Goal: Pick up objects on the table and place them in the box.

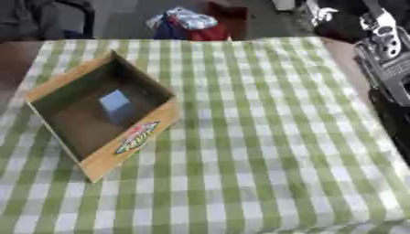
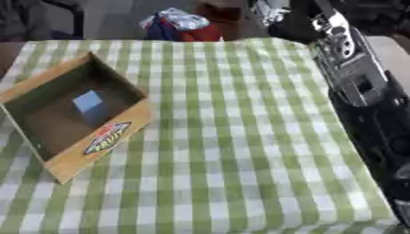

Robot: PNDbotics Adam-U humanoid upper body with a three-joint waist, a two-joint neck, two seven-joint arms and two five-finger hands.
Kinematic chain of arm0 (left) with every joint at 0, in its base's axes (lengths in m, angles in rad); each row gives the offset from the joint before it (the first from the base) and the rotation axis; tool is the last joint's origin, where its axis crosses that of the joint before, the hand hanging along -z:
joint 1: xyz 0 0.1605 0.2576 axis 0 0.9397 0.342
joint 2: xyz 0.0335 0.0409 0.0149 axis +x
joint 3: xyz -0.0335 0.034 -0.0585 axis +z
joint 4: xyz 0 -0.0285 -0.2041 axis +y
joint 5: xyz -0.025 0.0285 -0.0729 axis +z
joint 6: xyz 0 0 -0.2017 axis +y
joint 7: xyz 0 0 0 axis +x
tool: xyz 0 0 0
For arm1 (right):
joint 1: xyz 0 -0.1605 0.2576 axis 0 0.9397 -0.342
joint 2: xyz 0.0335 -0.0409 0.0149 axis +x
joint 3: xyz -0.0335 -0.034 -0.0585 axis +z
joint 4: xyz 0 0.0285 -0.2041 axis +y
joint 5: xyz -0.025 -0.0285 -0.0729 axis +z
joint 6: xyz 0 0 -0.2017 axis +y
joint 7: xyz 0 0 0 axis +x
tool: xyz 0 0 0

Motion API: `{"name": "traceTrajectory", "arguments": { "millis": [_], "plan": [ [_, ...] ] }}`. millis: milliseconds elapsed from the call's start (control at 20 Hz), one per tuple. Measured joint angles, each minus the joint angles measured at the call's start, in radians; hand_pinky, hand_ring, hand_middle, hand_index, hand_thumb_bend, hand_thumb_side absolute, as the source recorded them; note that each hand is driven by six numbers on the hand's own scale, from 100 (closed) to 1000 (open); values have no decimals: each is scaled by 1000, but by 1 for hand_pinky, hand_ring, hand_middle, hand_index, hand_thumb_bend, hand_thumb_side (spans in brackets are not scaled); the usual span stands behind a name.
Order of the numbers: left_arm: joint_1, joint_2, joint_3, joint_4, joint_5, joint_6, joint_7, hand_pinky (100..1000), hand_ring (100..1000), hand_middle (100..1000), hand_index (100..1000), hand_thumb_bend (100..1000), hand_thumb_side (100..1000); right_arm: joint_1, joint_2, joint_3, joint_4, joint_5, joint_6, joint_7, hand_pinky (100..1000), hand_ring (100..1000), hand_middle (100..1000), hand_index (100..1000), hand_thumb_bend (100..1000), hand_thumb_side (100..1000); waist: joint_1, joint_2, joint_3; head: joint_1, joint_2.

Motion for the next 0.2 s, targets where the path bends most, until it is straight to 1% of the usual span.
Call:
{"name": "traceTrajectory", "arguments": {
  "millis": [200],
  "plan": [
    [4, 0, 1, 0, 0, 2, 1, 652, 608, 654, 702, 100, 683, 39, 25, -11, -56, -7, 11, 4, 704, 999, 895, 851, 100, 400, 0, 5, -3, 2, 0]
  ]
}}
